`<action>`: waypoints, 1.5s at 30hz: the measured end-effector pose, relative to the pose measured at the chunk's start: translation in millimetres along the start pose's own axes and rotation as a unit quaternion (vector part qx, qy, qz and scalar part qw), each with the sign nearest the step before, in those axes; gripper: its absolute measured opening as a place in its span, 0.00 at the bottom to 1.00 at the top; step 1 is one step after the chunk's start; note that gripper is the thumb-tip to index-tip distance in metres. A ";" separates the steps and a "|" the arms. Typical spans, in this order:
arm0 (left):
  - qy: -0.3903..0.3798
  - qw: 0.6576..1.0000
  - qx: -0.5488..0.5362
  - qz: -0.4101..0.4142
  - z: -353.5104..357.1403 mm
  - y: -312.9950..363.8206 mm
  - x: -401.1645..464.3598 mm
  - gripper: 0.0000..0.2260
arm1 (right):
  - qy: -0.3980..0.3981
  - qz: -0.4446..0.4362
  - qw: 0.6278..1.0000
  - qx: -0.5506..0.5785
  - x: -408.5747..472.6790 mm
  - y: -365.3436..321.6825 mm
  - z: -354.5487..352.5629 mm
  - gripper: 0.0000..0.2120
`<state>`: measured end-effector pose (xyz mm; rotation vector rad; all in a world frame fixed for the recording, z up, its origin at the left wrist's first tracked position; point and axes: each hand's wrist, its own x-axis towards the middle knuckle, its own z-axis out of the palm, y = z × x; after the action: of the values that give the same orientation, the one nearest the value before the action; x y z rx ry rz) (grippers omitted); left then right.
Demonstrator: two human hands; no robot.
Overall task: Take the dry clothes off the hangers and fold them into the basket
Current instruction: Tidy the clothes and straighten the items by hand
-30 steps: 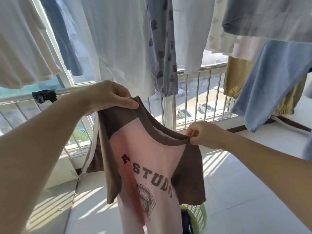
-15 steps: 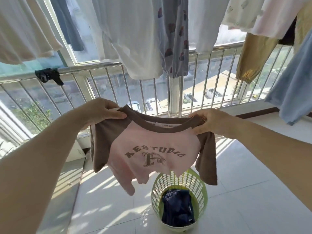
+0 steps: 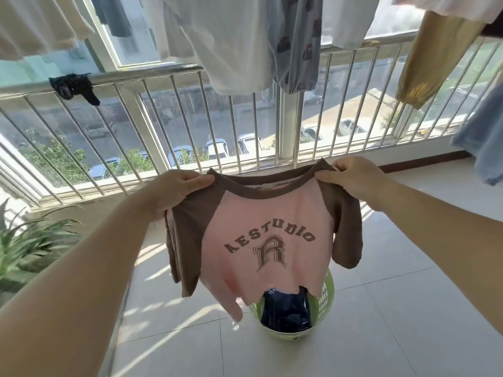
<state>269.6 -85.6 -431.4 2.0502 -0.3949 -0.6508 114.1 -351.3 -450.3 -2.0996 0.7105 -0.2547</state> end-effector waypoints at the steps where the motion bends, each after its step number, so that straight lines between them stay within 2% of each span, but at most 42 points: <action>1: -0.004 1.000 -0.014 -0.009 3.9 -3.7 1.1 0.12 | 0.021 -0.001 1.000 -0.007 0.1 -0.9 4.4 0.16; 4: -0.003 0.997 -0.079 -0.022 24.7 -8.8 2.6 0.10 | 0.075 -0.002 0.997 -0.005 -1.4 -6.2 19.2 0.19; 6: 0.000 0.993 -0.115 -0.021 42.9 -7.2 -0.3 0.10 | 0.070 0.001 0.998 0.007 -6.0 -12.1 30.4 0.18; 11: -0.027 0.990 -0.137 0.013 83.8 -2.7 -7.4 0.08 | -0.004 -0.043 0.999 -0.009 -22.7 -28.2 60.0 0.11; 14: -0.018 0.991 -0.124 0.036 99.2 -0.4 -12.2 0.06 | -0.027 -0.076 0.996 -0.026 -30.3 -30.7 75.7 0.06; 17: -0.023 0.989 -0.135 0.050 104.7 2.8 -21.0 0.05 | -0.054 -0.085 0.994 -0.037 -36.3 -30.8 82.0 0.10; 20: -0.064 0.976 -0.205 0.039 102.4 7.2 -27.7 0.12 | -0.085 -0.079 0.993 -0.021 -39.1 -33.5 80.0 0.16; 23: -0.082 0.973 -0.212 0.029 98.8 10.4 -29.4 0.14 | -0.117 -0.100 0.988 -0.030 -40.7 -34.5 76.2 0.12; 25: -0.055 0.983 -0.173 0.032 96.9 10.8 -29.3 0.14 | -0.110 -0.119 0.985 -0.054 -38.6 -33.9 72.8 0.09; 27: 0.023 0.993 -0.079 0.086 95.1 7.4 -25.6 0.09 | -0.100 -0.123 0.986 -0.048 -36.8 -35.3 67.9 0.08; 28: 0.084 0.987 -0.003 0.137 92.5 6.2 -23.0 0.04 | -0.102 -0.121 0.987 -0.043 -36.4 -36.6 65.3 0.08; 29: 0.138 0.969 0.086 0.185 89.9 6.5 -22.0 0.04 | -0.107 -0.119 0.986 -0.042 -36.6 -38.6 62.9 0.08; 30: 0.167 0.945 0.179 0.215 87.6 6.4 -19.7 0.13 | -0.115 -0.121 0.985 -0.044 -36.5 -40.2 60.6 0.08; 32: 0.137 0.903 0.333 0.234 81.6 11.0 -16.5 0.27 | -0.131 -0.141 0.980 -0.040 -36.8 -43.6 57.4 0.08; 33: 0.094 0.886 0.390 0.232 79.6 15.6 -14.7 0.30 | -0.136 -0.153 0.978 -0.033 -37.8 -43.9 54.9 0.08; 34: 0.055 0.878 0.416 0.230 77.5 19.7 -13.3 0.28 | -0.141 -0.162 0.976 -0.025 -38.4 -43.7 52.6 0.08; 37: -0.044 0.911 0.343 0.224 74.3 25.6 -6.2 0.14 | -0.157 -0.162 0.974 -0.012 -40.3 -38.6 45.8 0.08; 39: -0.086 0.924 0.307 0.210 75.8 27.4 -3.6 0.11 | -0.158 -0.147 0.976 0.010 -41.8 -32.4 42.0 0.06; 42: -0.094 0.923 0.304 0.217 80.2 29.4 -1.8 0.13 | -0.177 -0.118 0.977 0.032 -41.7 -22.5 37.4 0.07; 45: -0.092 0.911 0.324 0.239 86.0 34.1 -2.3 0.17 | -0.222 -0.090 0.970 -0.028 -39.9 -8.4 35.1 0.11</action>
<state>216.3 -160.9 -439.5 2.3656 -1.3232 -0.4357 99.8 -300.6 -461.2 -2.1721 0.2636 0.1400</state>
